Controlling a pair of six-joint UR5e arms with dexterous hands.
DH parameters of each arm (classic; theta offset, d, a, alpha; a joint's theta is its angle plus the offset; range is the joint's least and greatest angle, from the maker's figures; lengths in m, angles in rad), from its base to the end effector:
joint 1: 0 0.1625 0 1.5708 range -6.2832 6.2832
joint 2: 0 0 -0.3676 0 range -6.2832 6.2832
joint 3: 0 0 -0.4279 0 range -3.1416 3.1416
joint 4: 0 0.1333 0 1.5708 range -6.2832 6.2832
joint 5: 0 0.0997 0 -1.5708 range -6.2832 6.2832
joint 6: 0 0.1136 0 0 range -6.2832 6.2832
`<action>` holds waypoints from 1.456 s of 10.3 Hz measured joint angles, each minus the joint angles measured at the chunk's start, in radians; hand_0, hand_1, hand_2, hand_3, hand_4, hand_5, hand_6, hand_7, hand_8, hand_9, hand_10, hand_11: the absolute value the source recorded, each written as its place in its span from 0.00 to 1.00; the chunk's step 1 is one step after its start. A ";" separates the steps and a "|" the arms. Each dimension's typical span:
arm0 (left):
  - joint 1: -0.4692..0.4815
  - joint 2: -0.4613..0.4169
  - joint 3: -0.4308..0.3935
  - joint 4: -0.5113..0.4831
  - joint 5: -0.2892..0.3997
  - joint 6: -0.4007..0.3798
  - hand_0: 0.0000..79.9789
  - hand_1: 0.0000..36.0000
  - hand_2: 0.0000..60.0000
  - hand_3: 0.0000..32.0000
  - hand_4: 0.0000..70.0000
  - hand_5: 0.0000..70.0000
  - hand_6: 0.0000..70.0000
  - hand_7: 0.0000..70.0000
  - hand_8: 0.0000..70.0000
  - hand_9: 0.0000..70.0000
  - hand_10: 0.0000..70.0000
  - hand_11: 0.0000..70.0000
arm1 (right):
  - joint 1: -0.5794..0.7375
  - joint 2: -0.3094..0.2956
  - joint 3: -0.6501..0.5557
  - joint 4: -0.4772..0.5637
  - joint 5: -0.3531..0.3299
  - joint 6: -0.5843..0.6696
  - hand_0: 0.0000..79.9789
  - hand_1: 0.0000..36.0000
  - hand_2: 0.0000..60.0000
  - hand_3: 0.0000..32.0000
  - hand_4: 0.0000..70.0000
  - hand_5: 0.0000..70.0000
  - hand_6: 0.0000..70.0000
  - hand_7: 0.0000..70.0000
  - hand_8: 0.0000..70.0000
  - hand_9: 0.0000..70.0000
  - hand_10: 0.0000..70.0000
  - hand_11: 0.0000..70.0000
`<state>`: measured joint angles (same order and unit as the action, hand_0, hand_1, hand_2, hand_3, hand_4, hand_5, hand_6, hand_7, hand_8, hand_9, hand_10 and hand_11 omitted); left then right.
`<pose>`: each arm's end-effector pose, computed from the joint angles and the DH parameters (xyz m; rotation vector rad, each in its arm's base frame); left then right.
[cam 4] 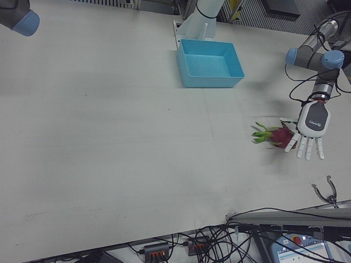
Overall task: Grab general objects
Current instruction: 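Close the left hand's fingers around the dragon fruit, then lift the dragon fruit off the table with the left hand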
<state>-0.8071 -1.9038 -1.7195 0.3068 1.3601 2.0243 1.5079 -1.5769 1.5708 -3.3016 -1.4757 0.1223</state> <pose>0.3196 -0.5609 0.3905 1.1605 1.3265 -0.4417 0.1111 -0.5287 0.6497 0.0715 1.9629 -2.3135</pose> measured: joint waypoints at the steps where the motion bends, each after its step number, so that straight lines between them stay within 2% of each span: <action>1: 0.001 -0.004 0.014 -0.003 -0.002 0.032 0.59 0.26 0.00 0.65 0.00 0.16 0.00 0.09 0.21 0.04 0.00 0.00 | 0.000 0.000 0.000 0.000 0.000 0.000 0.00 0.00 0.00 0.00 0.00 0.00 0.00 0.00 0.00 0.00 0.00 0.00; 4: 0.019 -0.013 0.047 -0.007 -0.008 0.087 0.60 0.28 0.00 0.70 0.00 0.16 0.00 0.08 0.20 0.03 0.00 0.00 | 0.000 0.000 0.000 0.000 0.000 0.000 0.00 0.00 0.00 0.00 0.00 0.00 0.00 0.00 0.00 0.00 0.00 0.00; 6: 0.024 -0.014 0.055 -0.009 -0.010 0.093 0.60 0.28 0.00 0.69 0.00 0.17 0.00 0.08 0.20 0.03 0.00 0.00 | 0.000 0.000 0.000 0.000 0.000 0.000 0.00 0.00 0.00 0.00 0.00 0.00 0.00 0.00 0.00 0.00 0.00 0.00; 9: 0.025 -0.016 0.076 -0.029 -0.012 0.094 0.59 0.25 0.00 0.68 0.00 0.27 0.00 0.07 0.20 0.03 0.00 0.00 | 0.000 0.000 0.000 0.000 0.000 0.000 0.00 0.00 0.00 0.00 0.00 0.00 0.00 0.00 0.00 0.00 0.00 0.00; 10: 0.025 -0.016 0.084 -0.037 -0.012 0.094 0.58 0.24 0.00 0.63 0.00 0.34 0.00 0.06 0.20 0.03 0.00 0.00 | 0.000 0.000 0.000 0.000 0.000 0.000 0.00 0.00 0.00 0.00 0.00 0.00 0.00 0.00 0.00 0.00 0.00 0.00; 11: 0.025 -0.016 0.089 -0.042 -0.013 0.094 0.58 0.23 0.00 0.42 0.00 0.44 0.00 0.06 0.20 0.02 0.00 0.00 | 0.000 0.000 0.000 0.000 0.001 0.000 0.00 0.00 0.00 0.00 0.00 0.00 0.00 0.00 0.00 0.00 0.00 0.00; 12: 0.025 -0.017 0.091 -0.046 -0.015 0.094 0.58 0.23 0.01 0.19 0.03 0.50 0.00 0.07 0.19 0.02 0.00 0.00 | 0.000 0.000 0.000 0.000 0.001 0.000 0.00 0.00 0.00 0.00 0.00 0.00 0.00 0.00 0.00 0.00 0.00 0.00; 13: 0.025 -0.017 0.093 -0.048 -0.016 0.094 0.58 0.23 0.02 0.00 0.07 0.56 0.01 0.09 0.19 0.02 0.00 0.00 | 0.000 0.000 0.000 0.000 0.001 0.000 0.00 0.00 0.00 0.00 0.00 0.00 0.00 0.00 0.00 0.00 0.00 0.00; 15: 0.026 -0.017 0.100 -0.053 -0.036 0.094 0.57 0.19 0.04 0.00 0.19 0.73 0.06 0.12 0.20 0.03 0.00 0.00 | 0.000 0.000 0.000 0.000 0.000 0.000 0.00 0.00 0.00 0.00 0.00 0.00 0.00 0.00 0.00 0.00 0.00 0.00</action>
<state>-0.7813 -1.9205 -1.6193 0.2542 1.3242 2.1184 1.5079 -1.5770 1.5708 -3.3011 -1.4756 0.1227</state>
